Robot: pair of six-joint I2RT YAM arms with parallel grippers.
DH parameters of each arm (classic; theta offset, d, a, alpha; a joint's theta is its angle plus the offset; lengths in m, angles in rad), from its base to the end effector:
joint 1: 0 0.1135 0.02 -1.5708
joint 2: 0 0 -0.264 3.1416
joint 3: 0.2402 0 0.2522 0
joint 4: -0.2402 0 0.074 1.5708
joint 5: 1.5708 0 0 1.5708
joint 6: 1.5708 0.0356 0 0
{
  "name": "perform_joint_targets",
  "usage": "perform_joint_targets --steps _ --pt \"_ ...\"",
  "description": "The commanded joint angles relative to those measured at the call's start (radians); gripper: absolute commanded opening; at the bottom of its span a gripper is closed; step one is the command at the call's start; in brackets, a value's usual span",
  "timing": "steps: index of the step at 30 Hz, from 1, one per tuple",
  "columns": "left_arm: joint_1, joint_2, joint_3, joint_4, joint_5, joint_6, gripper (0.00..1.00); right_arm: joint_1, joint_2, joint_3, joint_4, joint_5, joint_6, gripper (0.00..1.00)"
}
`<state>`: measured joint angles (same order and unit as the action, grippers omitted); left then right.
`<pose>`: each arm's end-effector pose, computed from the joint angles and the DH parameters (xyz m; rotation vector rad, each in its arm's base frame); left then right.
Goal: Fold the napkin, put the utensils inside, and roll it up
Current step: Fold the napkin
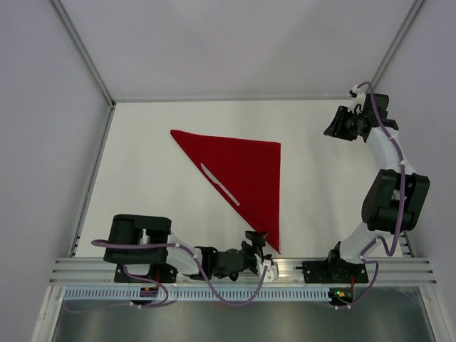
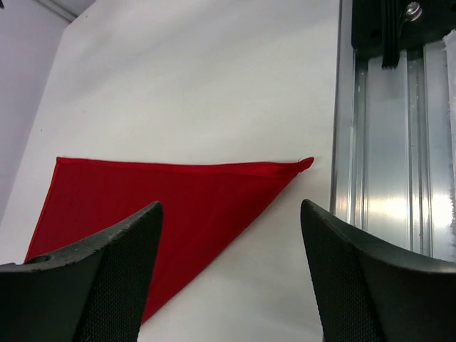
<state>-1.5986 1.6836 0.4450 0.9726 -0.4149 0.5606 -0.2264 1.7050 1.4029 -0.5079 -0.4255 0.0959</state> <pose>0.0063 -0.2894 0.1358 1.4546 1.1072 -0.3541 0.3740 -0.0711 0.2824 0.1747 2.3252 0.4402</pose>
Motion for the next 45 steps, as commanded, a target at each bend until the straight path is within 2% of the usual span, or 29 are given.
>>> perform_joint_targets --steps 1,3,4,7,16,31,45 --pt "-0.014 0.047 0.058 0.110 -0.006 0.070 0.81 -0.002 0.012 0.011 0.035 -0.018 -0.016 0.43" --pt "-0.014 0.053 0.079 0.075 0.022 0.045 0.77 -0.002 0.015 0.011 0.035 -0.018 -0.016 0.42" --pt "-0.015 0.056 0.086 0.063 0.027 0.039 0.70 -0.002 0.015 0.010 0.035 -0.018 -0.016 0.42" --pt "-0.015 0.048 0.092 0.022 0.047 0.006 0.65 -0.002 0.016 0.010 0.040 -0.019 -0.013 0.42" --pt "-0.060 0.094 0.110 -0.020 0.079 -0.056 0.63 -0.002 0.019 0.004 0.046 -0.013 -0.012 0.41" --pt "-0.063 0.209 0.178 0.000 -0.004 -0.099 0.59 -0.002 0.016 -0.012 0.055 -0.016 -0.007 0.40" --pt "-0.061 0.263 0.210 0.009 -0.071 -0.105 0.49 -0.002 0.013 -0.019 0.054 -0.025 -0.005 0.39"
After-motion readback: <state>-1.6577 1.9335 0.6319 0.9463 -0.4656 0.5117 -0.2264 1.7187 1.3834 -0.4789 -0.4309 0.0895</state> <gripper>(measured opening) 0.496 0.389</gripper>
